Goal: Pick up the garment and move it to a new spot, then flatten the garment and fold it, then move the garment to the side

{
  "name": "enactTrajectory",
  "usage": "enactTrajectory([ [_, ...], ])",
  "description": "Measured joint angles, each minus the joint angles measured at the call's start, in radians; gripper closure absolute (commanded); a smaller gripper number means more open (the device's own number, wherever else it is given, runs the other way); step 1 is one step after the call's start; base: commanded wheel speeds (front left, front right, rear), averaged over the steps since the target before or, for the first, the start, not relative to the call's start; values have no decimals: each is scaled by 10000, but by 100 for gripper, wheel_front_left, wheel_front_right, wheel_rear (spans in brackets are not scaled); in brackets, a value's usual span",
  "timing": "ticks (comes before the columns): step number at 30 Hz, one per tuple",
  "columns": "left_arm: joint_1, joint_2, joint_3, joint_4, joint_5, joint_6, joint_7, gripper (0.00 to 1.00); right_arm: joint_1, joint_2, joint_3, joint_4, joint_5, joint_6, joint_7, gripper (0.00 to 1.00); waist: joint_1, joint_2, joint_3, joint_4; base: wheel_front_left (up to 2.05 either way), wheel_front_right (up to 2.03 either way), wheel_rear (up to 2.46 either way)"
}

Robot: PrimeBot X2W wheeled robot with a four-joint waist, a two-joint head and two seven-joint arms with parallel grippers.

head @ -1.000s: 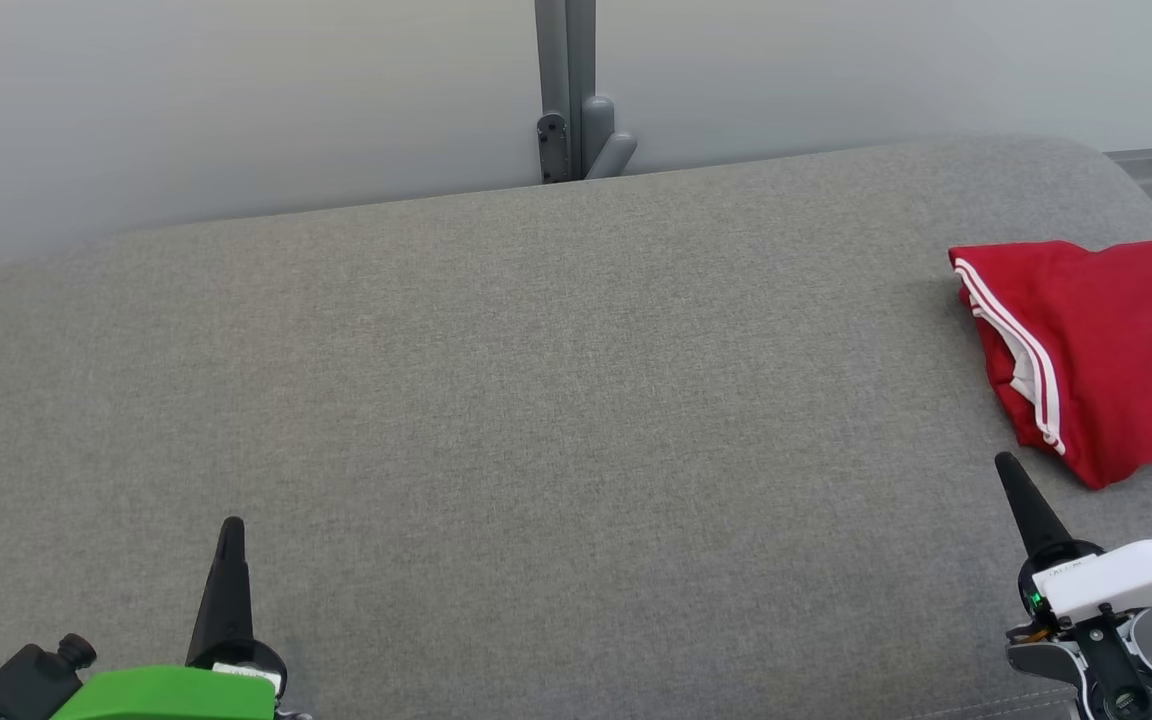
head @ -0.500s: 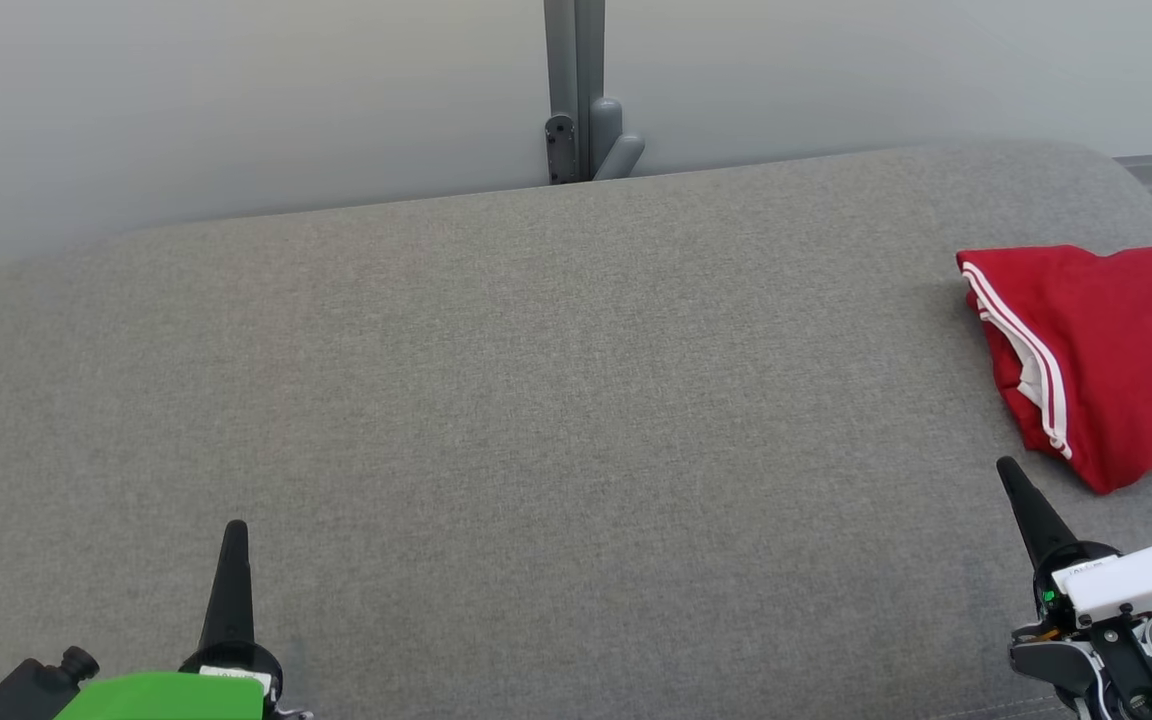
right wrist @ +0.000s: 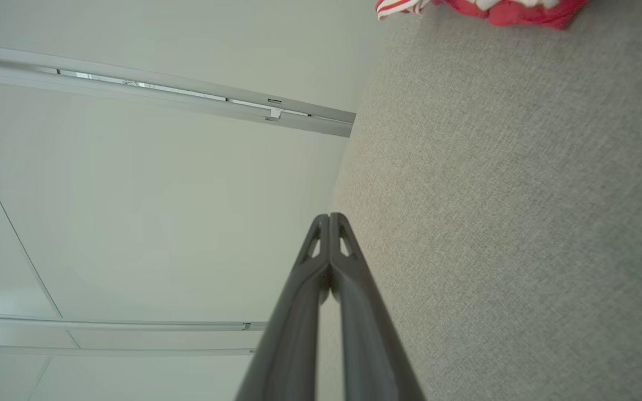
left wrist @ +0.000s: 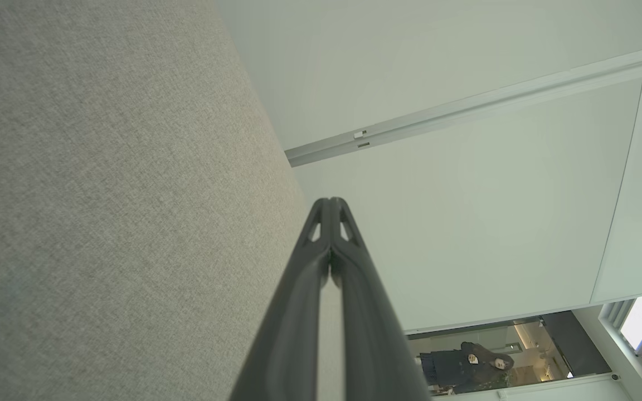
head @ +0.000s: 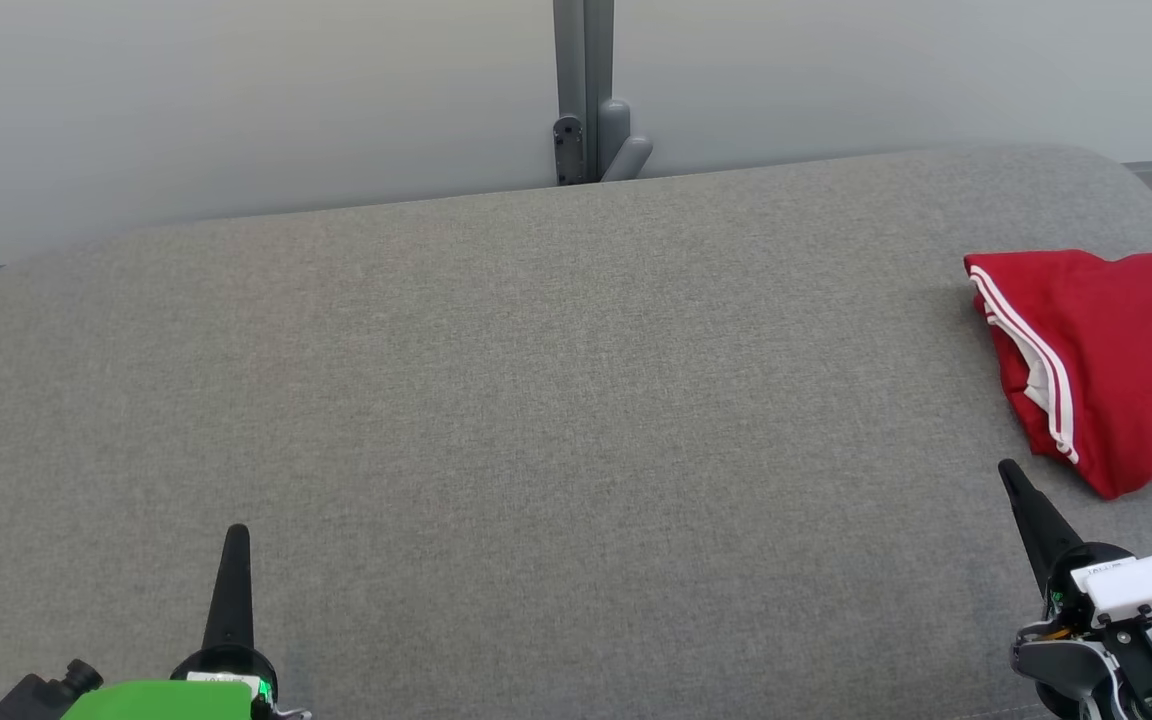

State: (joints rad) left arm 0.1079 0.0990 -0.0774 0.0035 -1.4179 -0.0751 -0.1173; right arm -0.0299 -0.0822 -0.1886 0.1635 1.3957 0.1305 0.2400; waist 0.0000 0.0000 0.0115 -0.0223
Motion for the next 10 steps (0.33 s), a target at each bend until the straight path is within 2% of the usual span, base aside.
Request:
enactTrajectory([
  [10, 27, -167, 92, 31, -652, -186, 29, 100, -16, 86, -192, 90, 723, 0, 278, 100, 0, 0, -17, 68, 0, 0, 0],
])
